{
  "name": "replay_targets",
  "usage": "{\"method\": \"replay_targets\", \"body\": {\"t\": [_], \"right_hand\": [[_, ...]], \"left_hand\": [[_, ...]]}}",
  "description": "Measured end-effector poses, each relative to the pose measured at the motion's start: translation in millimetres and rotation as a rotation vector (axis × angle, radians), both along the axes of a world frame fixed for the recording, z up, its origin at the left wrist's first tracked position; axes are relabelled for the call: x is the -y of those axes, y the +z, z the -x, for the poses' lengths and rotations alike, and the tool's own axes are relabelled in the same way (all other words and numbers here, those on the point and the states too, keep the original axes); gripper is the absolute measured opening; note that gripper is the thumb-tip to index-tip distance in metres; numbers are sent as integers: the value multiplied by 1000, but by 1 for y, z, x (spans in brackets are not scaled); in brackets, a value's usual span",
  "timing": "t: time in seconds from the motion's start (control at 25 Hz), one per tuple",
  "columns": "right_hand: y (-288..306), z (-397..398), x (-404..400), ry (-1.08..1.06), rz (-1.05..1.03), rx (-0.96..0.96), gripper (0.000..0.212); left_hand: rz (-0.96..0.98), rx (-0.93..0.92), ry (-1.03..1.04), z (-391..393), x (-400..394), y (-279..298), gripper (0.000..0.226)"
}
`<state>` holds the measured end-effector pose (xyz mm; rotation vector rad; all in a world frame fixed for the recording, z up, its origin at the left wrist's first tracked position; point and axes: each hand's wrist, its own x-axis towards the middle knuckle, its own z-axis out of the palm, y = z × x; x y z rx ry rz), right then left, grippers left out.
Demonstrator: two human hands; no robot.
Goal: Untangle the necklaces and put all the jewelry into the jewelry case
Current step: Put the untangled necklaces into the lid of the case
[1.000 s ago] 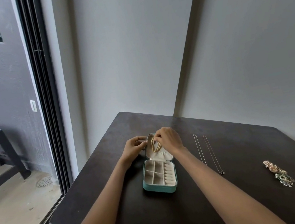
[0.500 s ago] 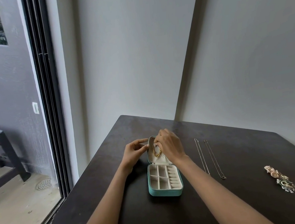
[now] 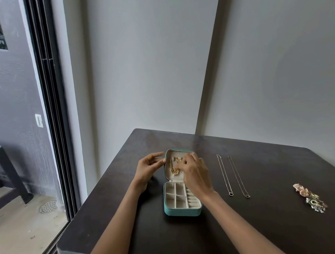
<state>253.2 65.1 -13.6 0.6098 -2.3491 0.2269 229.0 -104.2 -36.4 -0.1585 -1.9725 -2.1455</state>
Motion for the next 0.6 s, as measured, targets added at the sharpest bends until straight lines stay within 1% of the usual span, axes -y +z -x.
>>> {"method": "replay_targets", "body": {"t": [0.08,0.2,0.36,0.48,0.6], "right_hand": [[-5,-6,-2,3,-17,14,37],[-7,-10,0,-4,-65,-8,30],[-7,-10,1,-31,-50,-17,36],[-10,-9,1,-45,-66,-3,32],[-12,-8,1,-15,-48,-17,33]], "left_hand": [[-5,-1,4,-1,0,1,32],[2,9,4,-1,0,1,31],[13,11,1,-3,0,2,32],[27,21,2,-3,0,2,32],[23,33,5,-2,0,2,31]]}}
